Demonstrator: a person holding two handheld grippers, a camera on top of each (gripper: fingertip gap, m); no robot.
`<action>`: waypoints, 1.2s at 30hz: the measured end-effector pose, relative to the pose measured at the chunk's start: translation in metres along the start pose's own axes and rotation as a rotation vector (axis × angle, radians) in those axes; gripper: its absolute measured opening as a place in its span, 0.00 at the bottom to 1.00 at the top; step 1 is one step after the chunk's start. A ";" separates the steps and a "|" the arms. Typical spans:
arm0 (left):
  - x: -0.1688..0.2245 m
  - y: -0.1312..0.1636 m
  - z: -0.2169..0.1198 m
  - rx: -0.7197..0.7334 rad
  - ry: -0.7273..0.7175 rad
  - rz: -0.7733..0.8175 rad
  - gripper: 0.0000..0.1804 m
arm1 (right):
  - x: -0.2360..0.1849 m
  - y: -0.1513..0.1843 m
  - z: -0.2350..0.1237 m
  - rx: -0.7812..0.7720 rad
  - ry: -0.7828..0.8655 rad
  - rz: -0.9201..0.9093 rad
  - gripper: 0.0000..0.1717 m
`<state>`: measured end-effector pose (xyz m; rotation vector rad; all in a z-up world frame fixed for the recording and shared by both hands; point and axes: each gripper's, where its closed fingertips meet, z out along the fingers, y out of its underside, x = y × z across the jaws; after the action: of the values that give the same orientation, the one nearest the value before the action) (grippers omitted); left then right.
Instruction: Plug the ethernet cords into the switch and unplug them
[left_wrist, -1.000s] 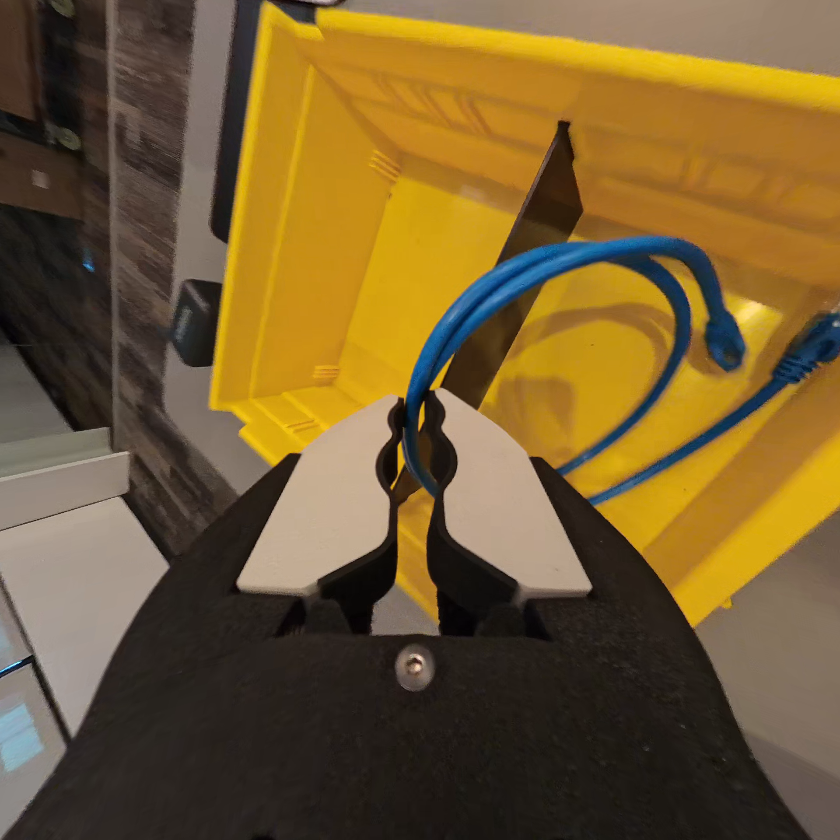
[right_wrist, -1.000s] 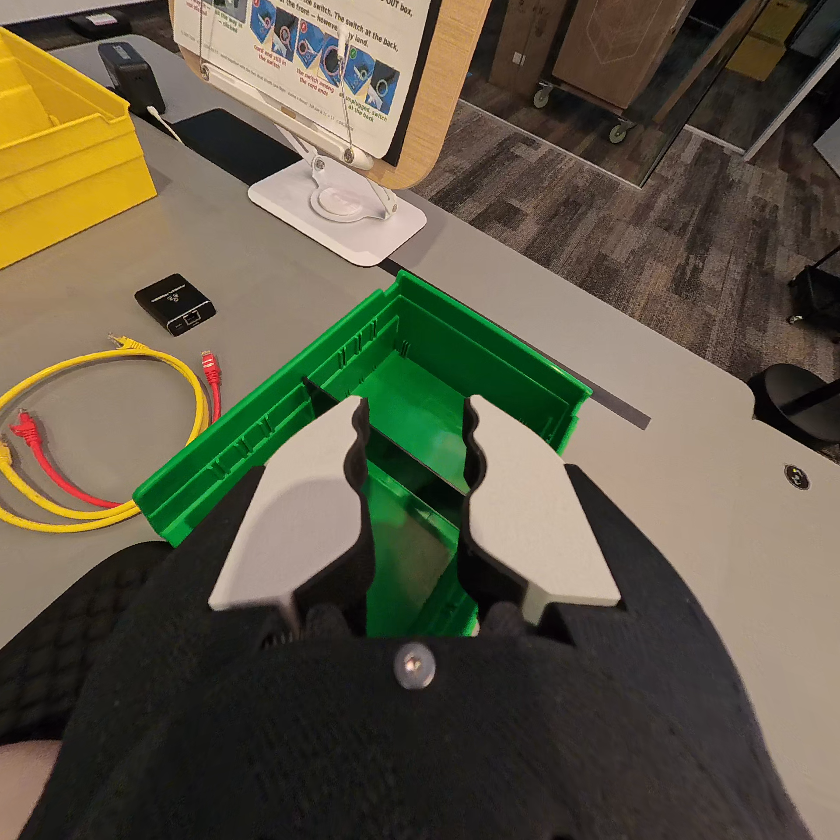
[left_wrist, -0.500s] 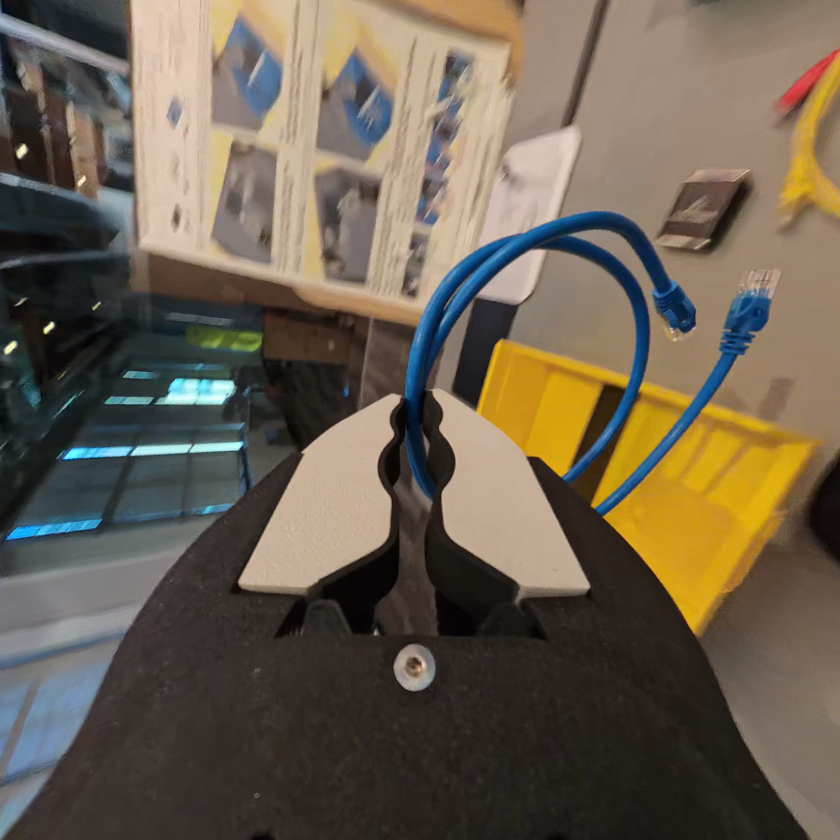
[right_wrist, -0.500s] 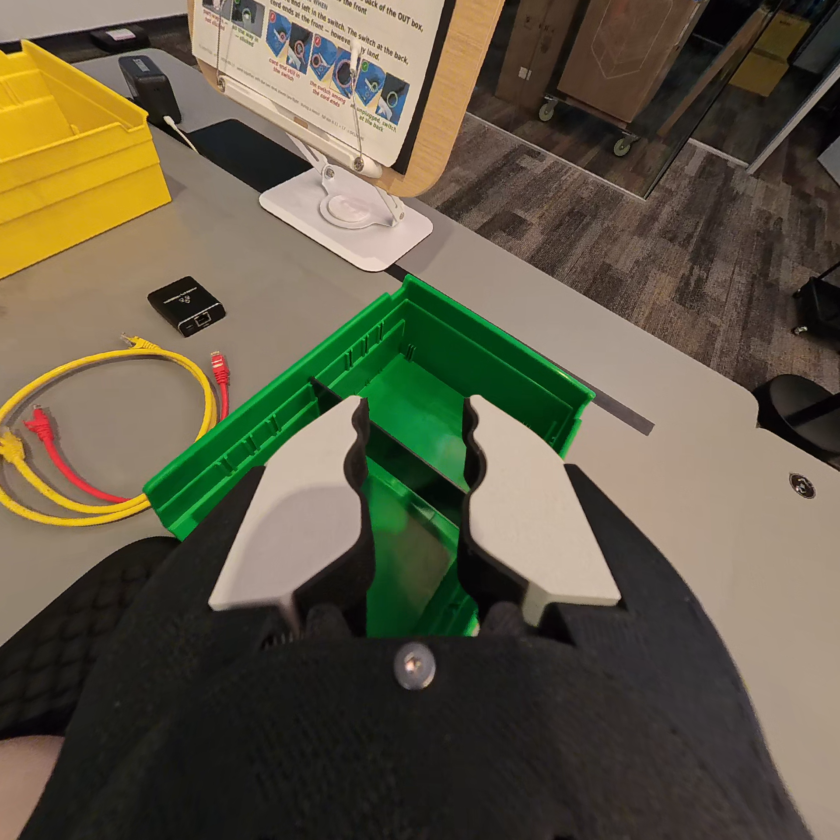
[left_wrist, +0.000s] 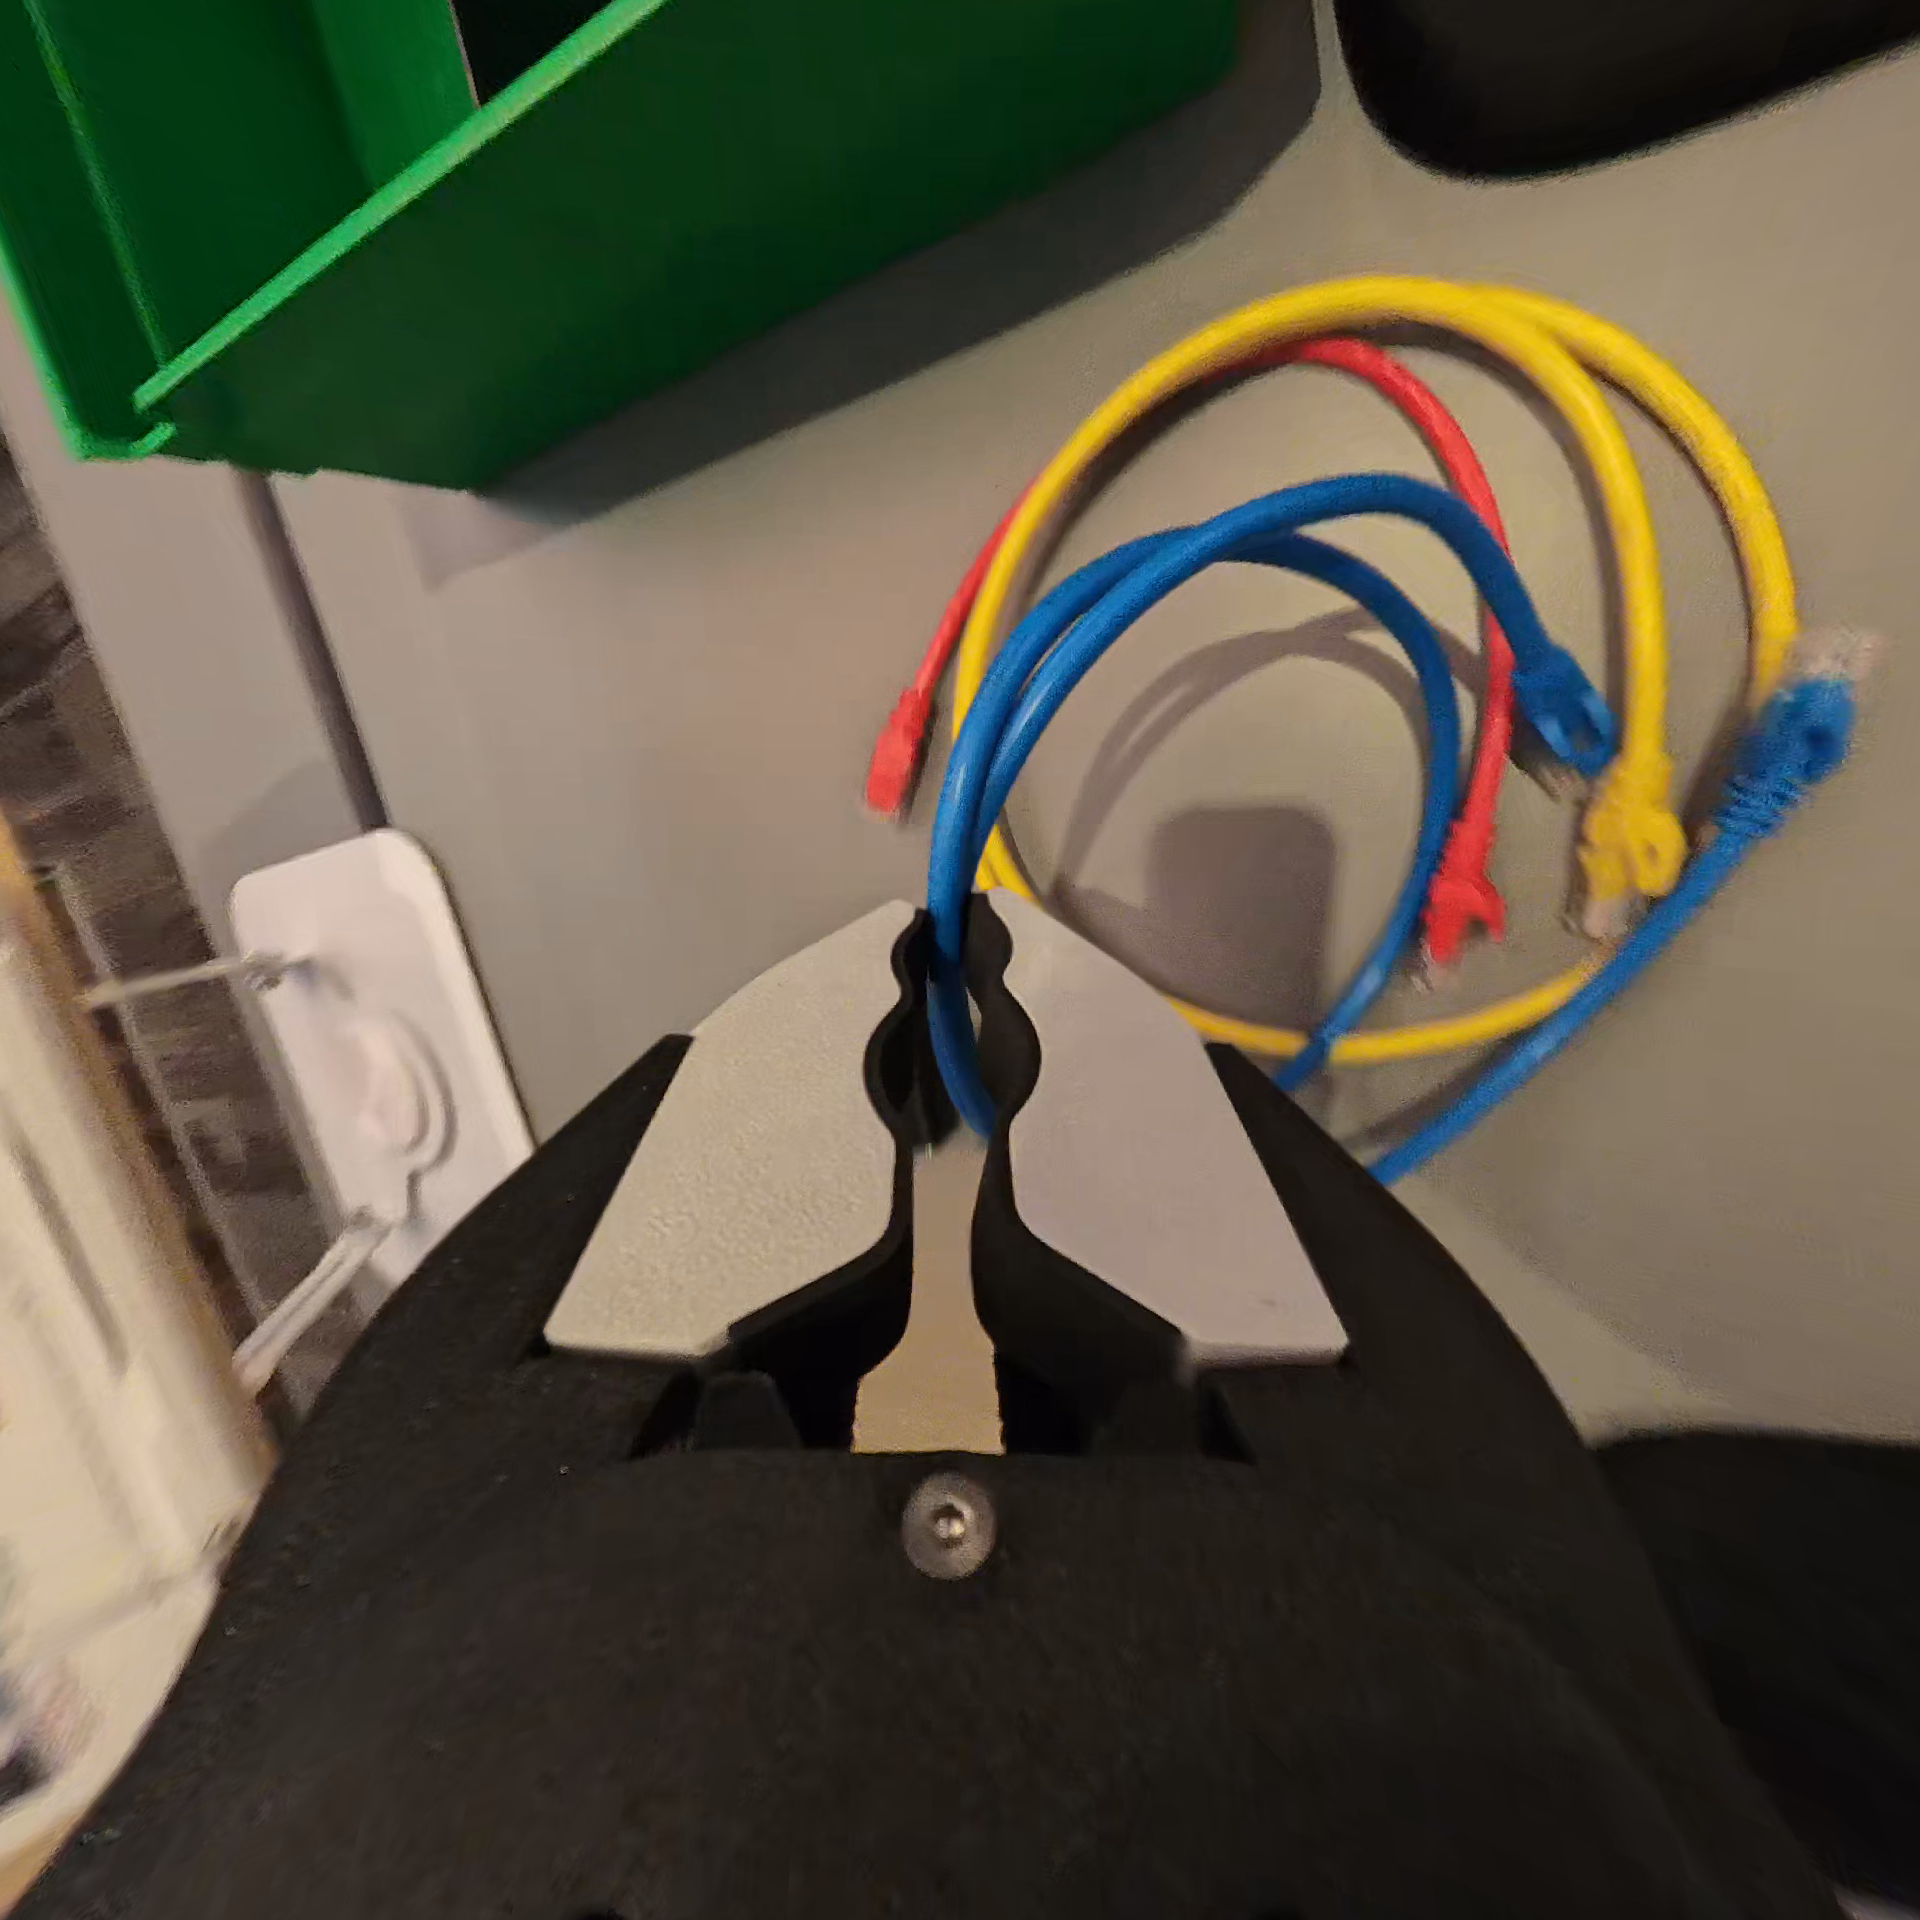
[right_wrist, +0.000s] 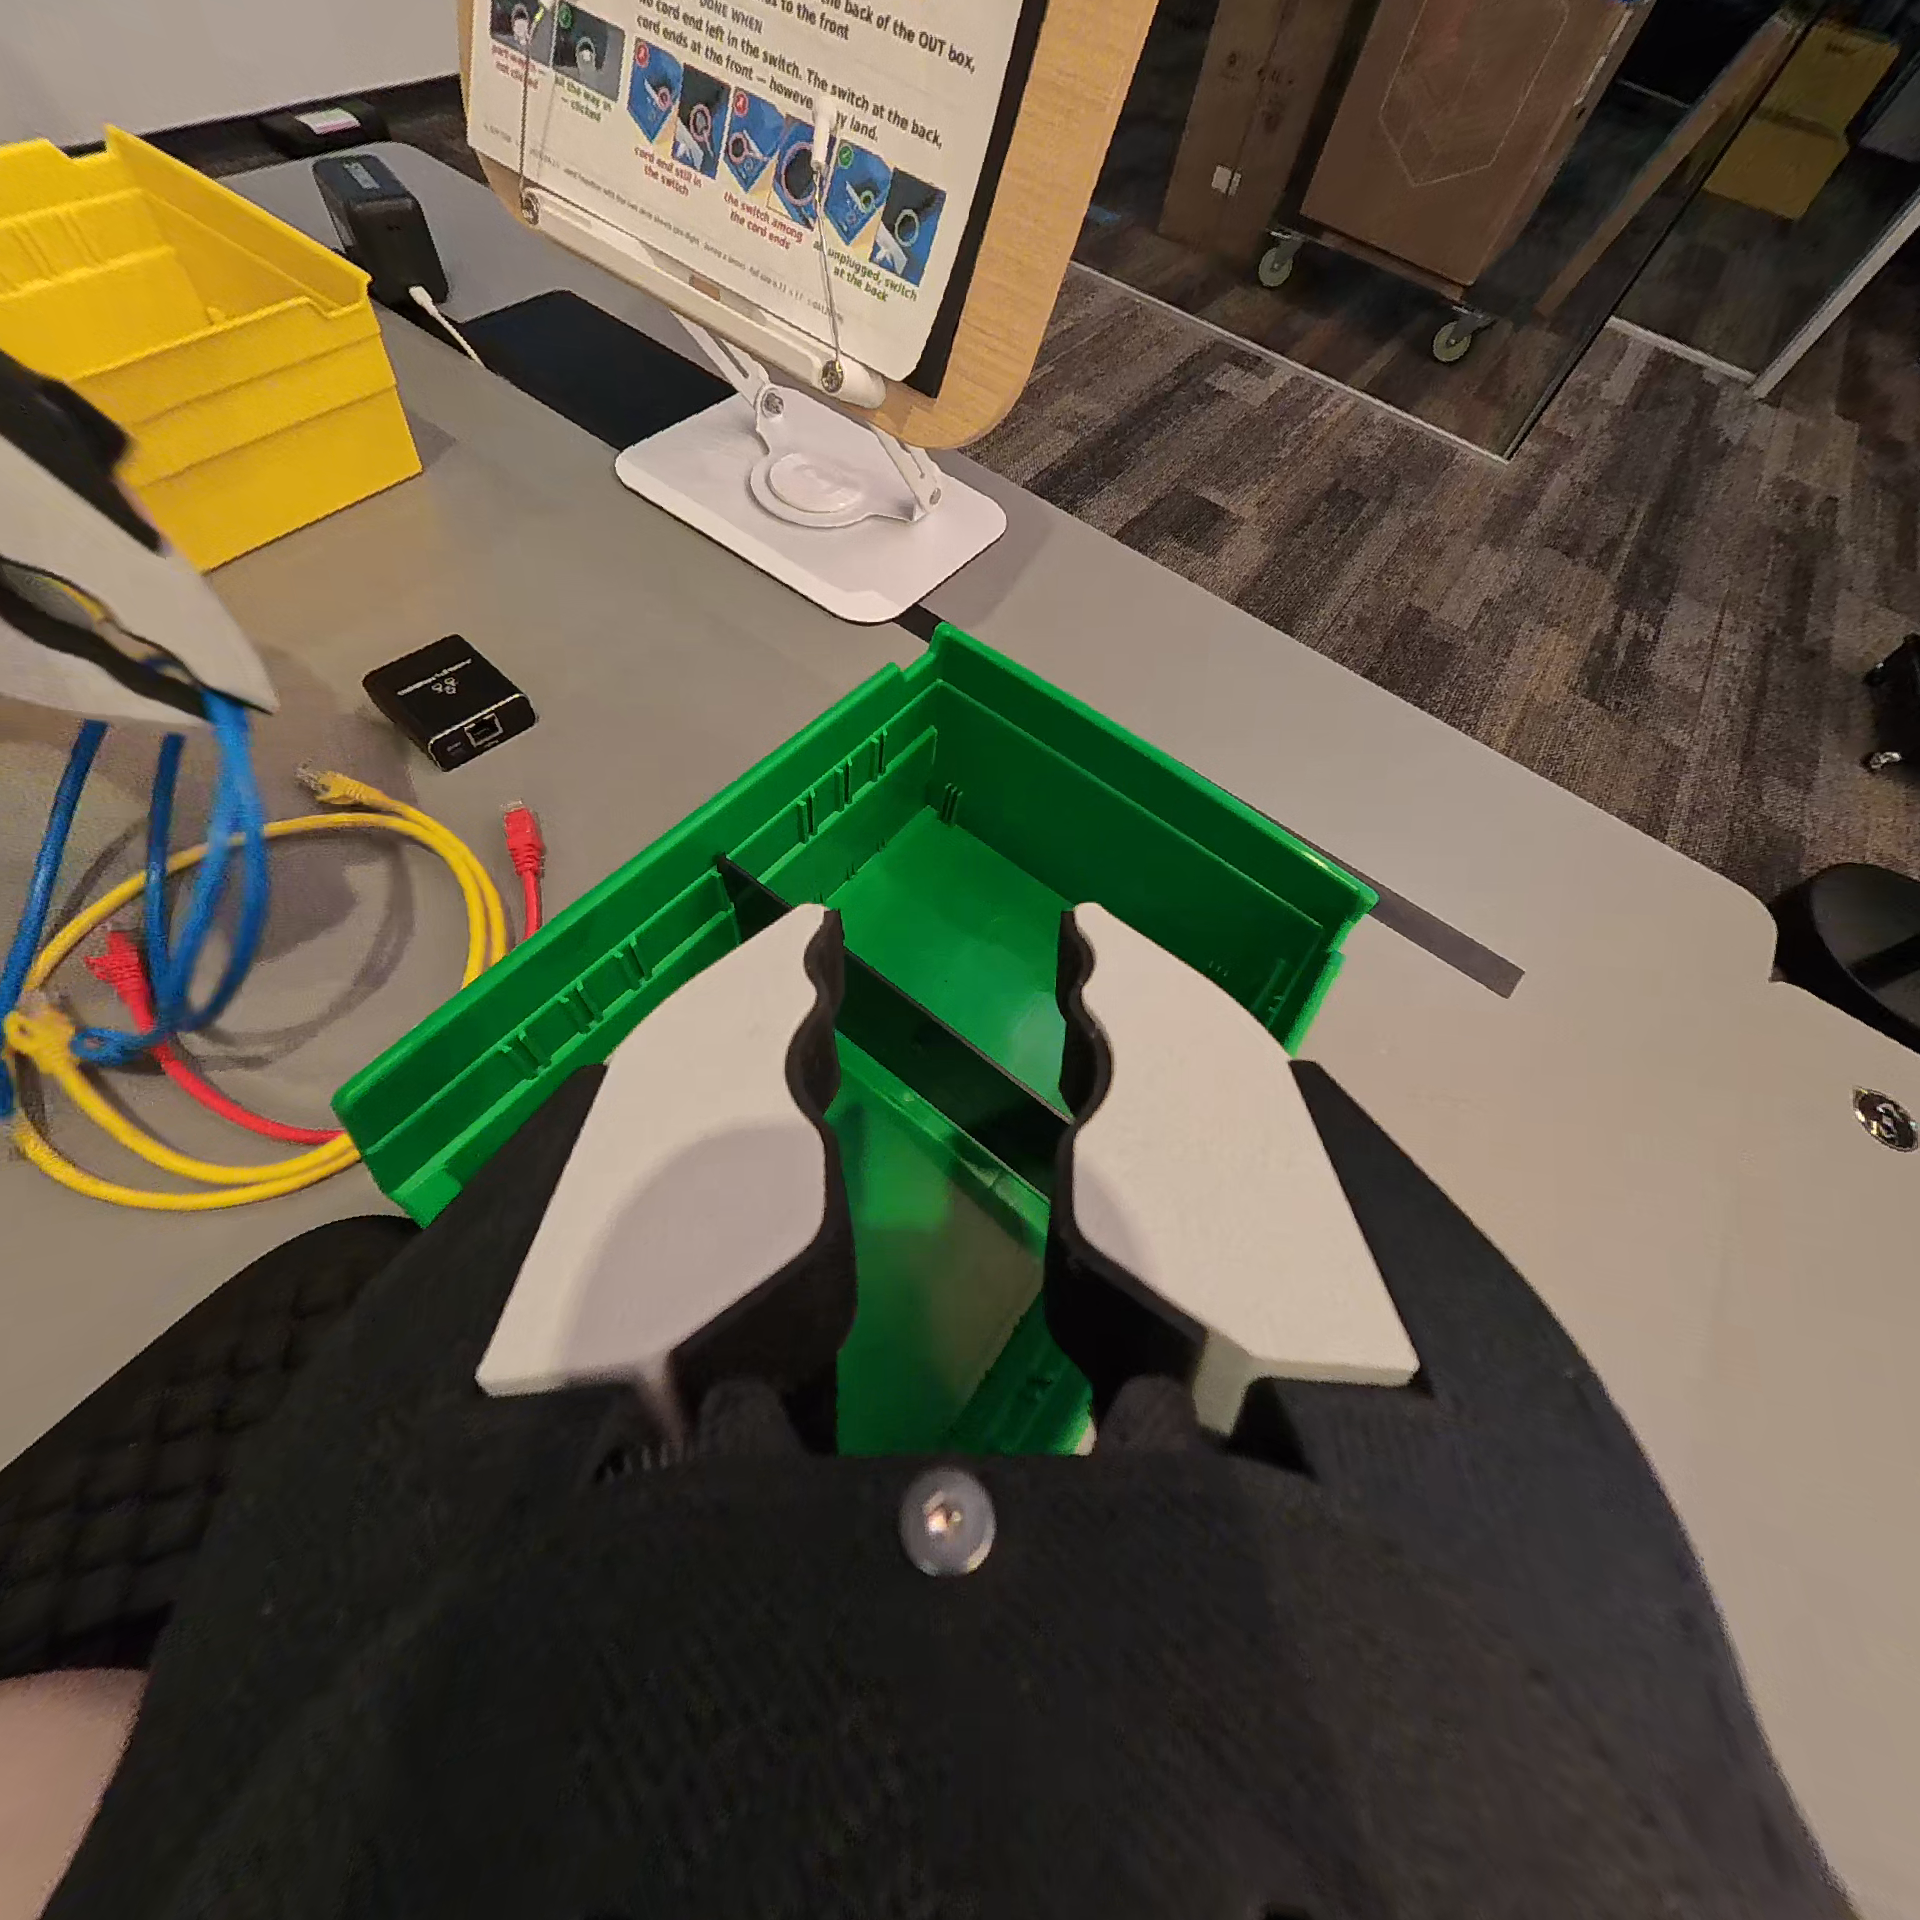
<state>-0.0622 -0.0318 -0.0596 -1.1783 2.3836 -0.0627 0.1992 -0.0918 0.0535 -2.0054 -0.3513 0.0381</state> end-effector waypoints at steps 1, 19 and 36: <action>-0.003 -0.007 0.011 0.022 0.022 -0.012 0.03 | 0.000 0.000 0.001 0.002 -0.004 -0.001 0.24; -0.029 0.101 0.078 -0.192 0.184 -0.288 0.40 | 0.011 0.010 0.015 -0.035 -0.010 0.043 0.24; -0.049 0.095 0.042 -0.078 -0.033 -0.308 0.32 | -0.017 -0.010 0.039 -0.044 -0.092 -0.016 0.24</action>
<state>-0.0889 0.0716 -0.1003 -1.5628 2.1742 -0.0505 0.1740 -0.0582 0.0432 -2.0489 -0.4297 0.1134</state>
